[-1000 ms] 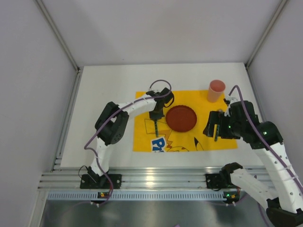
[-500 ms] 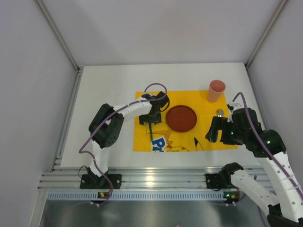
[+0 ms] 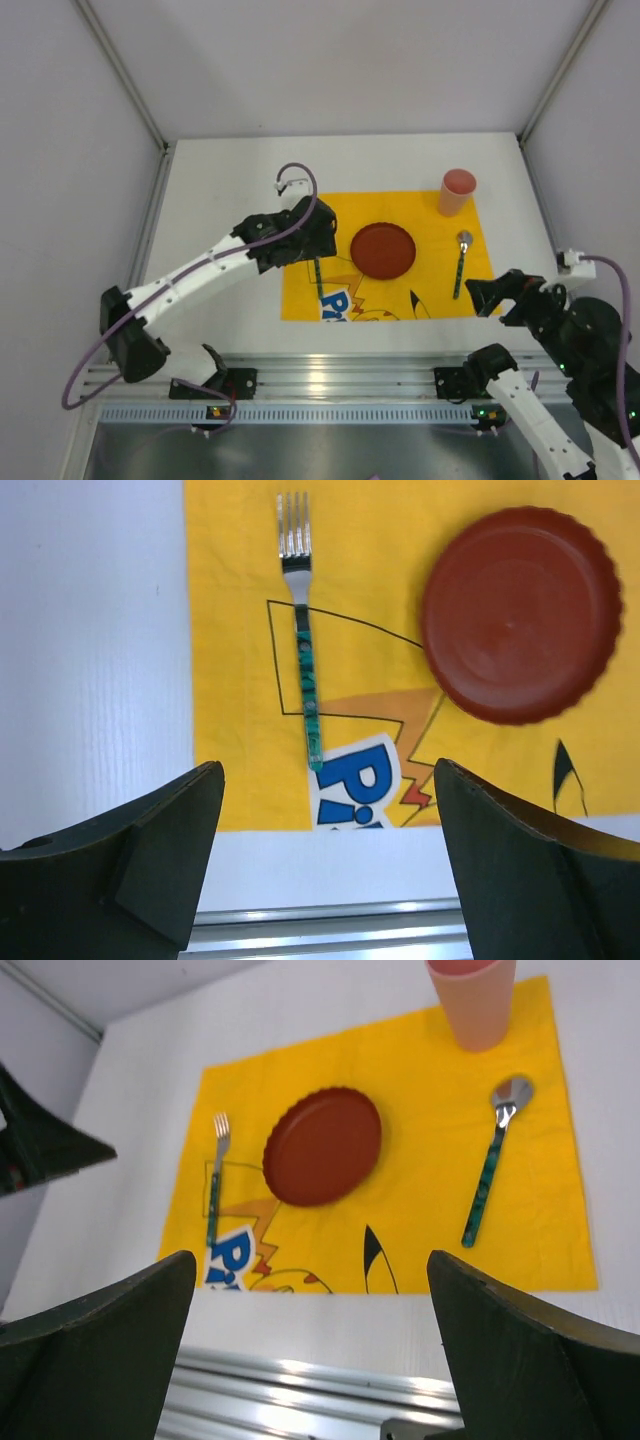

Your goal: Set the dinner table for one person

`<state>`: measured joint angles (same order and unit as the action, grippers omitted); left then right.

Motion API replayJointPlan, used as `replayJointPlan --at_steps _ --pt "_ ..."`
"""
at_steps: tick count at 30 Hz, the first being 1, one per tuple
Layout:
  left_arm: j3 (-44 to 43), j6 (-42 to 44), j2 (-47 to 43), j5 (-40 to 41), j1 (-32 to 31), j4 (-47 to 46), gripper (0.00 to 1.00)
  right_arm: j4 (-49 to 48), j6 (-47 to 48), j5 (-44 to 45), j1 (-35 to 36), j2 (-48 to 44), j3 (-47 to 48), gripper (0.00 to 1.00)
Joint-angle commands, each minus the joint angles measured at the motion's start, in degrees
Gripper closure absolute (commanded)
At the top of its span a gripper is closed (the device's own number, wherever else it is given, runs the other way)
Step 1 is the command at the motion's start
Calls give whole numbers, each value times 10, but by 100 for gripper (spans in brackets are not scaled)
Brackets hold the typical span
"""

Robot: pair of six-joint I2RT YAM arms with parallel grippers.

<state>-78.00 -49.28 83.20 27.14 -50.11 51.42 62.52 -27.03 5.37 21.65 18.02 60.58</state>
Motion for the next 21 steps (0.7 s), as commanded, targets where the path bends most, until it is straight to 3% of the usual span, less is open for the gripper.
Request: replayJointPlan --at_steps 1,4,6,7,9,12,18,21 --pt "76 22 -98 42 -45 -22 9 -43 -40 68 6 -66 -41 0" --pt "179 63 -209 90 -56 -102 7 -18 -67 25 5 -84 -63 0" --pt "251 118 -315 125 -57 -232 7 -7 -104 14 5 -94 -75 0" --pt "325 194 -349 139 -57 -276 6 1 -113 14 5 -97 -84 0" --pt "387 300 -437 205 -57 -379 6 12 -130 25 6 -101 -89 0" --pt "503 441 -520 259 -56 -493 1 20 -118 29 5 -98 -85 0" --pt "650 615 -644 319 -53 -675 1 22 -97 62 5 -72 -61 0" --pt "679 618 -676 324 -39 -702 1 18 -98 69 5 -54 -56 0"
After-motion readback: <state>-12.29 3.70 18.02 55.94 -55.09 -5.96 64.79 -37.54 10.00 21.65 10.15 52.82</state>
